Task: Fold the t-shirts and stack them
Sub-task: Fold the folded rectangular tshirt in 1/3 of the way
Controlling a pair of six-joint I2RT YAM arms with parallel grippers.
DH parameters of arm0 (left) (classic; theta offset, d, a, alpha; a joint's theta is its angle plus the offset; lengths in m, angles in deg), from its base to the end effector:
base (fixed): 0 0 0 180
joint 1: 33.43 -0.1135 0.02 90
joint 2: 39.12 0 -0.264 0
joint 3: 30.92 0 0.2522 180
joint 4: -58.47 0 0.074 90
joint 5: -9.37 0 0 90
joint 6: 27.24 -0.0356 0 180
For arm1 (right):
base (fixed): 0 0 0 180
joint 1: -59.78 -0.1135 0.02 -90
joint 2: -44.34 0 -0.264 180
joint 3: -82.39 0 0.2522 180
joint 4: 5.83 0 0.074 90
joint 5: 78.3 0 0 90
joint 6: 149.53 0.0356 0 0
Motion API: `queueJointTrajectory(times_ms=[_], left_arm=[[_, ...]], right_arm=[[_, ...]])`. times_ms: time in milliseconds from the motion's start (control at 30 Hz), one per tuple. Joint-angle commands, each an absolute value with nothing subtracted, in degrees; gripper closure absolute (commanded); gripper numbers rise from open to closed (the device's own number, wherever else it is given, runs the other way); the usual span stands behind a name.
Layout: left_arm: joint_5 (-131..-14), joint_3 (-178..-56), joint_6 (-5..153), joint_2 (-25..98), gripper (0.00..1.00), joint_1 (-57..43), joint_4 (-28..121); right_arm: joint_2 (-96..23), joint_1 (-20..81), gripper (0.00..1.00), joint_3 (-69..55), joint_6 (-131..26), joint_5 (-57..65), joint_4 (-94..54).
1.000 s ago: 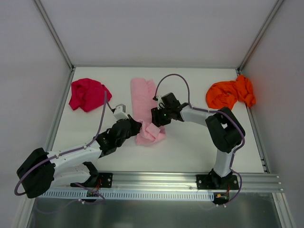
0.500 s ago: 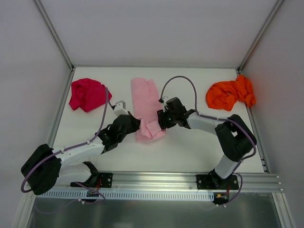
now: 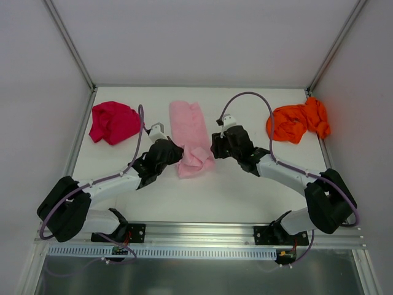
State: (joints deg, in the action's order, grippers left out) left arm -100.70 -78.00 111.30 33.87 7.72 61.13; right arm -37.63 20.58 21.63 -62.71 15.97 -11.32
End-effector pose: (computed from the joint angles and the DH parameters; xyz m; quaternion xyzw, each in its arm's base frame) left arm 0.2101 -0.1674 0.2133 -0.1487 0.8144 -0.2788 0.4867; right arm 0.2466 0.1977 0.2345 -0.2893 0.8002 0.1320 0.5085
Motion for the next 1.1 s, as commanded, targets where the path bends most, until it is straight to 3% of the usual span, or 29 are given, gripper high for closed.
queueJointTrajectory(times_ms=[0, 367, 433, 467, 567, 600, 800, 1067], left_arm=[[-102.07, -83.16, 109.96, 36.20, 1.00, 6.65, 62.64], [-99.96, -93.63, 108.73, 51.30, 1.00, 1.21, 61.15], [-101.27, -93.90, 108.99, 52.46, 0.73, 1.20, 61.23], [-101.72, -93.81, 109.17, 53.16, 0.36, 1.12, 61.66], [-102.77, -94.08, 108.73, 53.52, 0.06, 1.12, 61.32], [-103.47, -93.99, 108.90, 53.26, 0.01, 1.12, 61.06], [-103.30, -92.23, 108.02, 46.16, 0.01, 1.29, 61.41], [-114.89, -88.02, 106.27, 33.84, 0.01, 3.31, 57.71]], right_arm=[[-37.22, 20.40, 0.53, 21.17, -63.22, 15.84, -9.48], [-37.13, 20.40, 0.53, 21.78, -63.84, 12.58, -9.83], [-37.13, 20.31, 0.53, 21.87, -63.93, 12.31, -9.92], [-37.22, 20.23, 0.53, 21.79, -63.93, 12.31, -9.83], [-37.66, 20.23, 0.53, 21.78, -63.93, 10.38, -10.01], [-37.92, 20.14, 0.53, 21.44, -63.93, 10.21, -10.44], [-40.12, 20.05, 0.52, 19.68, -62.52, 0.57, -11.77], [-44.68, 19.96, 0.51, 18.62, -59.97, -12.99, -7.73]])
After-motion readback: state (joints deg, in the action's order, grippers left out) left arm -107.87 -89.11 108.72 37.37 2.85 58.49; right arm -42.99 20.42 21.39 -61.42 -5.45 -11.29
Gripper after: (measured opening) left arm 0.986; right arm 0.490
